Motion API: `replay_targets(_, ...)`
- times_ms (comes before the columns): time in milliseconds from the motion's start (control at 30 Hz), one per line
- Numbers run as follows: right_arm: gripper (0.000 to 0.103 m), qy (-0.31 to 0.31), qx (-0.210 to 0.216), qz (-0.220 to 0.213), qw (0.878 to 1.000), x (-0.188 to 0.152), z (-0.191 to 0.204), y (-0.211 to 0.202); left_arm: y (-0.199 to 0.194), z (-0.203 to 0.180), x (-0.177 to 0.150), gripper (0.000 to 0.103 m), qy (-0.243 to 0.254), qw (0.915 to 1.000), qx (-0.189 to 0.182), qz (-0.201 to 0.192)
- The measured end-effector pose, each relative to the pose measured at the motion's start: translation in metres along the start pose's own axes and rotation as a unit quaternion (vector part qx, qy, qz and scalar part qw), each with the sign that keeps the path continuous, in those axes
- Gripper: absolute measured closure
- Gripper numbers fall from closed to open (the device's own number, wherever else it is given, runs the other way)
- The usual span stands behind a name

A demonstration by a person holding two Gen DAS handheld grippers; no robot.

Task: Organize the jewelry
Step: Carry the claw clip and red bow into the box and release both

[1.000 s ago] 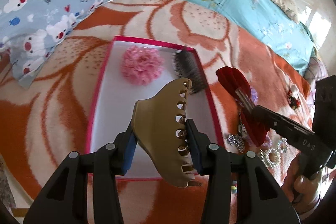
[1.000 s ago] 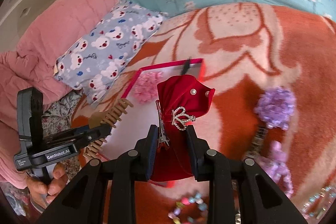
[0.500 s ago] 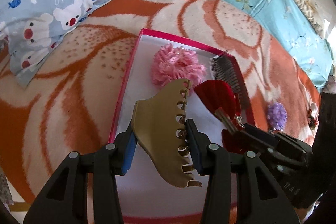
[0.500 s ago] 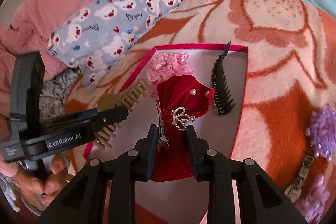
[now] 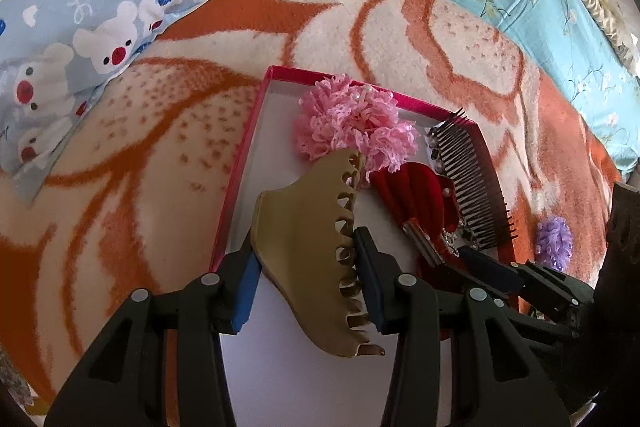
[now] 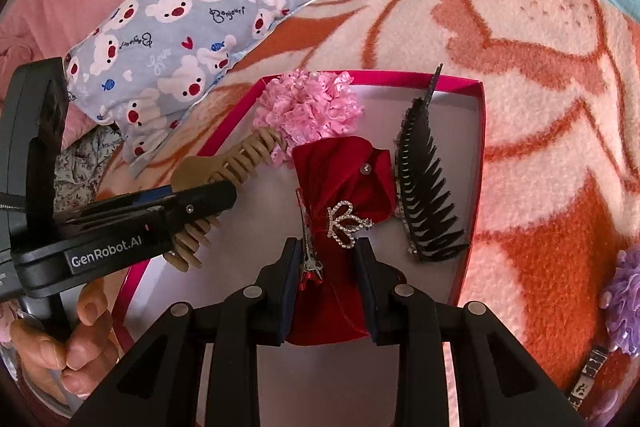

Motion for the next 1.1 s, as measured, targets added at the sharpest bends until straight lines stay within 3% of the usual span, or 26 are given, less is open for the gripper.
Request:
replay_targets(133,0.07,-0.001,0.001,0.0,1.0,0.0,0.001,0.0,0.002,-0.002,-0.001,0.059,0.004,1.0,0.005,0.002)
replay_targets(333,0.056,-0.005,0.004,-0.001,1.0,-0.001,0.003,-0.002,0.005,-0.006,-0.003,0.058,0.013,0.9998,0.013,0.008)
replay_targets(667,0.056,-0.008,0.007,-0.001,1.0,-0.009,0.005,-0.01,0.005,-0.006,-0.003,0.056,0.018,0.9996,0.018,0.012)
replay_targets(833,0.056,-0.009,0.01,-0.028,1.0,-0.014,0.007,-0.034,-0.001,-0.009,-0.005,0.044,0.019,0.9996,0.017,0.011)
replay_targets(1100,0.05,0.007,0.006,-0.056,0.998,-0.027,-0.006,-0.081,-0.024,-0.015,-0.022,0.04,0.02,0.9997,0.011,0.007)
Point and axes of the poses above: each gripper's, at about its wrist camera, not at the fingertips, and y roughly the way its jaws point, z to its left, x to its top, the point moved 6 cm from there along y, roughly the way its jaws point, and after that the axes turned 8 degrees about z, right-handed, at the moved point
